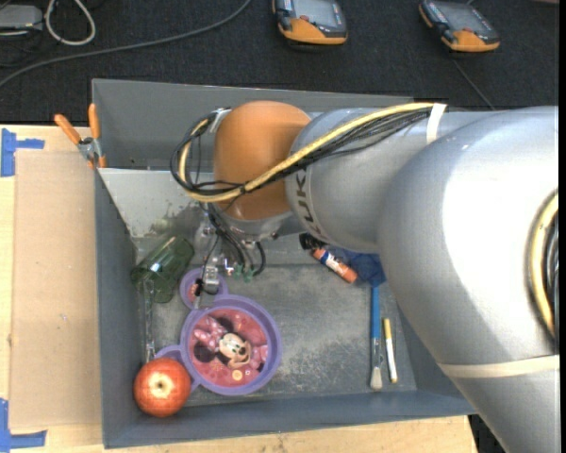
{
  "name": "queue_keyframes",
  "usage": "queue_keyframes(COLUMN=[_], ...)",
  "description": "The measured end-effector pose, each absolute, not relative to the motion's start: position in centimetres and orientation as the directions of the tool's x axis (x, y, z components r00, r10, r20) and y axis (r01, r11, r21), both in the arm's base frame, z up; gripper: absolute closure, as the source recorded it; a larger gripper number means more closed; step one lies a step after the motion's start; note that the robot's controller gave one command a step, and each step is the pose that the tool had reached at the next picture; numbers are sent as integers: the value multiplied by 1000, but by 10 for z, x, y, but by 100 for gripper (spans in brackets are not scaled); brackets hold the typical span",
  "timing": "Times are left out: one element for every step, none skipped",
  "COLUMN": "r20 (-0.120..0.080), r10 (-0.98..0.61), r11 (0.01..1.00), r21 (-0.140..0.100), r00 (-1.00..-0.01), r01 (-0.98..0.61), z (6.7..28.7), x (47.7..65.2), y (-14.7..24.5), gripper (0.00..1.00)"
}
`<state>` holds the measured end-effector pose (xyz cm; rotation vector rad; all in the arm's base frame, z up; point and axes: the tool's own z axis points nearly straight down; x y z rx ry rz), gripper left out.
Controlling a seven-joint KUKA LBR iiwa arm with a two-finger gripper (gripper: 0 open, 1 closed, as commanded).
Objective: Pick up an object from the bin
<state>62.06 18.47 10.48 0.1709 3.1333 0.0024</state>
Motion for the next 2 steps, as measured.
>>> queue_keyframes(r20=[-16, -8], r10=[-33, -104], r11=[999, 995], r21=[6, 2], r00=[-999, -994], r01=[-33, -105], z=[70, 71], x=[621, 597], y=[178, 161], gripper=[0, 100])
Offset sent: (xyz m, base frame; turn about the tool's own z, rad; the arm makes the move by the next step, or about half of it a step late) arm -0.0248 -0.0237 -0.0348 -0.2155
